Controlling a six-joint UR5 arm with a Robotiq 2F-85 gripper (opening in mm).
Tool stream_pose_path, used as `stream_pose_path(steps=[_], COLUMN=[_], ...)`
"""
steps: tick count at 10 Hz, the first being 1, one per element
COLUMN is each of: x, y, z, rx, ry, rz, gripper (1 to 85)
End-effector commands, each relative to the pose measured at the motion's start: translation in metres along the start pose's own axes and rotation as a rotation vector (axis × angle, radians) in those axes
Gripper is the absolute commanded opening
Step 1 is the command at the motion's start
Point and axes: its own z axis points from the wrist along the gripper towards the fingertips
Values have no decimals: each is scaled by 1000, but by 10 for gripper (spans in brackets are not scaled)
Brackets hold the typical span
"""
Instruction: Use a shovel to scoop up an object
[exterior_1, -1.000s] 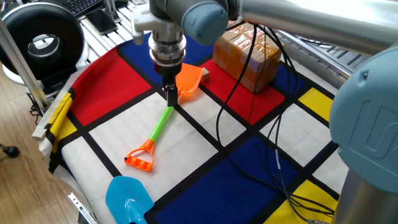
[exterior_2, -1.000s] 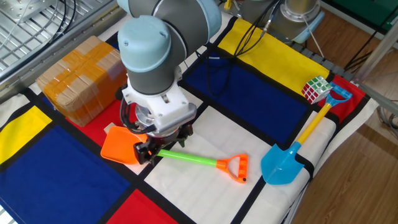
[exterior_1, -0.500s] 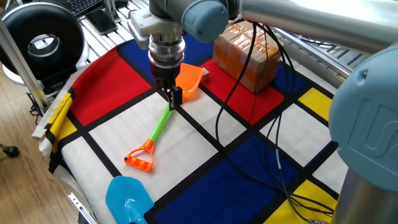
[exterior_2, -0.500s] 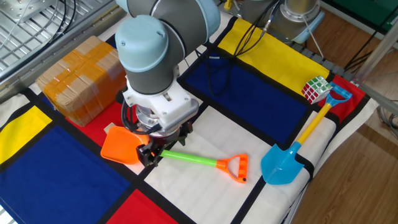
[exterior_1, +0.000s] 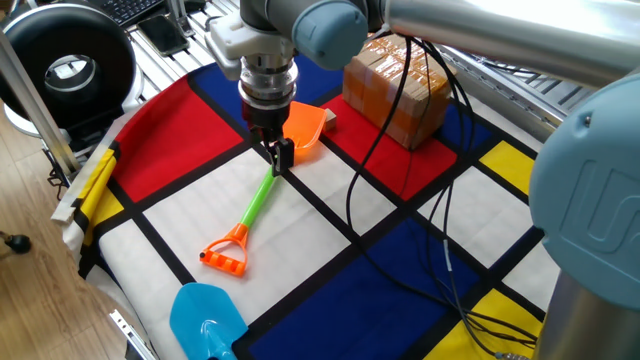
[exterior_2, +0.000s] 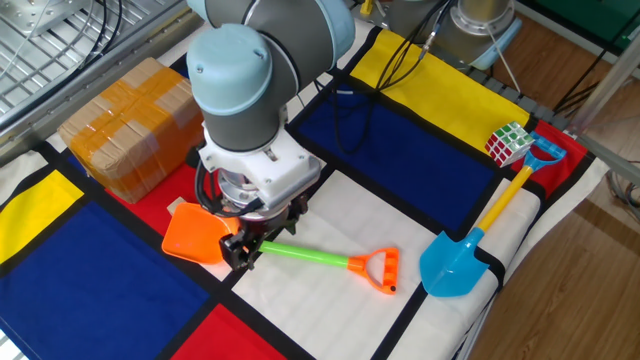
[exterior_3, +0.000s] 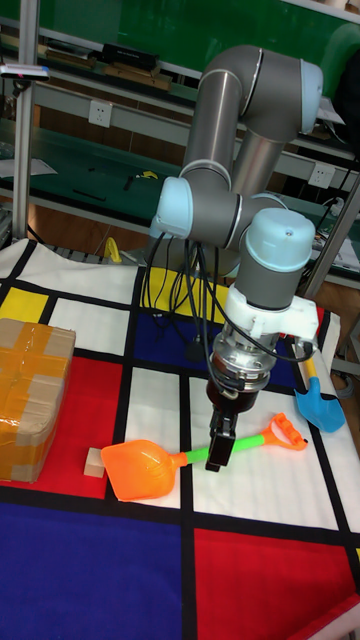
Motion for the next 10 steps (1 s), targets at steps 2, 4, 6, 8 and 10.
stream_pose_path(steps=[2, 4, 6, 8, 10], x=[-6, -5, -10, 15, 26], y=[5, 12, 13, 8, 8], z=[5, 2, 3, 4, 4], rx=[-2, -30, -34, -5, 0], ry=[-32, -41, -57, 45, 89], rz=[-33, 68, 63, 77, 92], gripper=[803, 790, 770, 777, 783])
